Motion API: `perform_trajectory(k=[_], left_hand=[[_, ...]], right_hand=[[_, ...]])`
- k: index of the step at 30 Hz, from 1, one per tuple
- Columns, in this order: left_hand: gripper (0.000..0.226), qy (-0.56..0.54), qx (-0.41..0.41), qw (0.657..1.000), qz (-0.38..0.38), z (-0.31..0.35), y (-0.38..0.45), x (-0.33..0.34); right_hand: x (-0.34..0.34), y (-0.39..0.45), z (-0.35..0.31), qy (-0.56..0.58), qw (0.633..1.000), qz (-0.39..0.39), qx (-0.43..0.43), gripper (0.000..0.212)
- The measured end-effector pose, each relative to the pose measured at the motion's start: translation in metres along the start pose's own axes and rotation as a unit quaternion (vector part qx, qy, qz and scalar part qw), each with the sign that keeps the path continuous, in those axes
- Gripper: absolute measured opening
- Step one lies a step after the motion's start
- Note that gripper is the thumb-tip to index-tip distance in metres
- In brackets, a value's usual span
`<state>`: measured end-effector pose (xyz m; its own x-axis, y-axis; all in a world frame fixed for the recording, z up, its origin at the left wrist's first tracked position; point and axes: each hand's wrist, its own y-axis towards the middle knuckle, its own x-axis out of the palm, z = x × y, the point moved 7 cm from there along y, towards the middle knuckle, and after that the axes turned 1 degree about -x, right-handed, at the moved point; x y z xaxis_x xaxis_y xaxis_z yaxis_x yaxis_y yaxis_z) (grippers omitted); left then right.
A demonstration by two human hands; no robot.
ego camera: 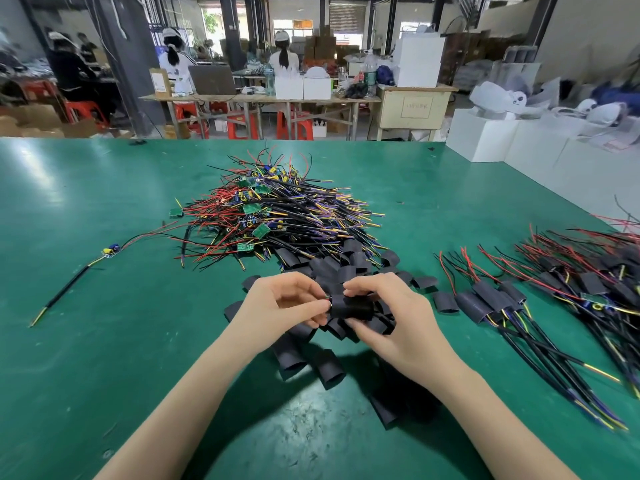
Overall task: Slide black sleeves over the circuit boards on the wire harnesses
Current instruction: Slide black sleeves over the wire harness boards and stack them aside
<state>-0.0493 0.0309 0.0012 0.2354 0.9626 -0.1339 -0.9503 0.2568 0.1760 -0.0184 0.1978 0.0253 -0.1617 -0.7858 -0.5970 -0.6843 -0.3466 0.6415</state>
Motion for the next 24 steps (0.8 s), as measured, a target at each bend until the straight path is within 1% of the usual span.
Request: perform_trajectory(k=[3, 7, 15, 17, 19, 21, 23, 24], left_hand=[[0.009, -0.011, 0.014, 1.0, 0.014, 0.001, 0.001, 0.0], [0.012, 0.022, 0.037, 0.999, 0.017, 0.003, 0.001, -0.002], [0.022, 0.074, 0.065, 0.995, 0.032, 0.001, 0.0, -0.004], [0.015, 0.083, 0.076, 0.993, 0.039, 0.003, 0.0, -0.005], [0.011, 0.094, 0.097, 0.988, 0.068, 0.006, 0.002, -0.013], [0.014, 0.083, 0.106, 0.984, 0.116, 0.008, 0.002, -0.027], [0.016, 0.048, 0.096, 0.981, 0.159, 0.007, 0.002, -0.042], [0.016, 0.034, 0.089, 0.98, 0.175, 0.005, 0.001, -0.047]], right_hand=[[-0.002, 0.001, 0.001, -0.005, 1.0, 0.002, -0.004, 0.037], [0.0, 0.001, -0.001, -0.011, 0.999, 0.003, -0.032, 0.029], [-0.002, 0.0, -0.003, -0.007, 0.999, 0.013, -0.034, 0.027], [-0.004, 0.001, -0.003, -0.019, 0.999, 0.008, -0.032, 0.027], [-0.014, 0.004, -0.001, -0.044, 0.998, 0.014, -0.03, 0.026], [-0.037, 0.006, 0.009, -0.072, 0.996, 0.044, -0.01, 0.027], [-0.071, 0.005, 0.028, -0.121, 0.987, 0.096, 0.037, 0.028], [-0.088, 0.002, 0.04, -0.159, 0.977, 0.121, 0.07, 0.028]])
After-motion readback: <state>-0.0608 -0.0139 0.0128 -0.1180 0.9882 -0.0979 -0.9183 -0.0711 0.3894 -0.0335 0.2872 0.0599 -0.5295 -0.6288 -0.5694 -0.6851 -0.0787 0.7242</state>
